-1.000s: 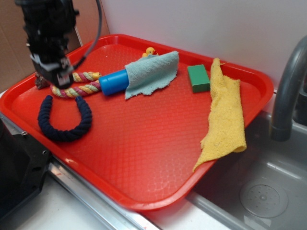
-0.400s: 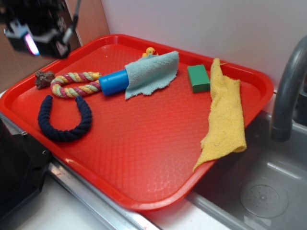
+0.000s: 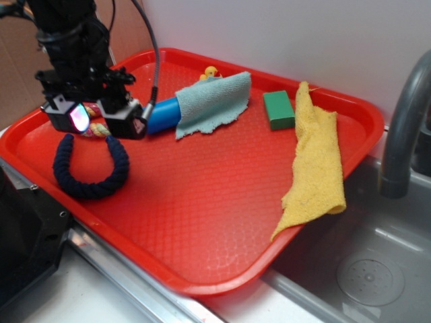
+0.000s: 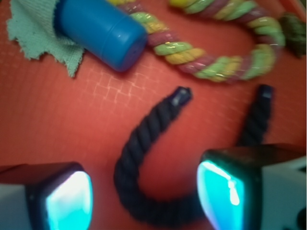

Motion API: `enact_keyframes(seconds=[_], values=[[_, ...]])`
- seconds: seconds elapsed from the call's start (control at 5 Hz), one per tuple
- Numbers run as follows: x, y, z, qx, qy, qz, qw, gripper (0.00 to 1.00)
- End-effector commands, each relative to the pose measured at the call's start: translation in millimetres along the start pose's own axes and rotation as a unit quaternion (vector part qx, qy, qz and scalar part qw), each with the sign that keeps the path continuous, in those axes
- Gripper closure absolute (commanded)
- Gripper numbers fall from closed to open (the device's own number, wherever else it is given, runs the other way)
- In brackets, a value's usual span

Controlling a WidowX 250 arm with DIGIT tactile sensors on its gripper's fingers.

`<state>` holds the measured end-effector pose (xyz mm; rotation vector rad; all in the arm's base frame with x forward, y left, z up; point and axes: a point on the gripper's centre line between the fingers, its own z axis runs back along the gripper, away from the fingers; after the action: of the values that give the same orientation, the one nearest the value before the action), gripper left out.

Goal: Grab the blue rope.

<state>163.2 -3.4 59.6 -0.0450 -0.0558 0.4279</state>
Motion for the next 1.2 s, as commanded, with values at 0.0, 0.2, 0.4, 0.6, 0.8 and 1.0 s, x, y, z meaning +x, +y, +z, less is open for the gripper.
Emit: enact_keyframes(seconds=[0.0,0.2,0.4,0.6,0.8,1.0], values=[[-6.7,-17.1,-27.0,0.005,-0.004,-0.004,1.0,0.0],[-17.8,-23.1,-41.2,0.015,0.012,-0.017,1.0,0.0],[-27.7,-28.0,-50.9,0.014,0.024,-0.026,0.999,0.02],[-35.3,-34.8,-53.5,0.009,0.029,-0.044,0.999,0.91],[-36.9,-36.3,-51.0,-0.005,0.029,-0.061,0.998,1.0],[-34.2,-30.5,-37.5,-0.021,0.021,-0.111,0.993,1.0]])
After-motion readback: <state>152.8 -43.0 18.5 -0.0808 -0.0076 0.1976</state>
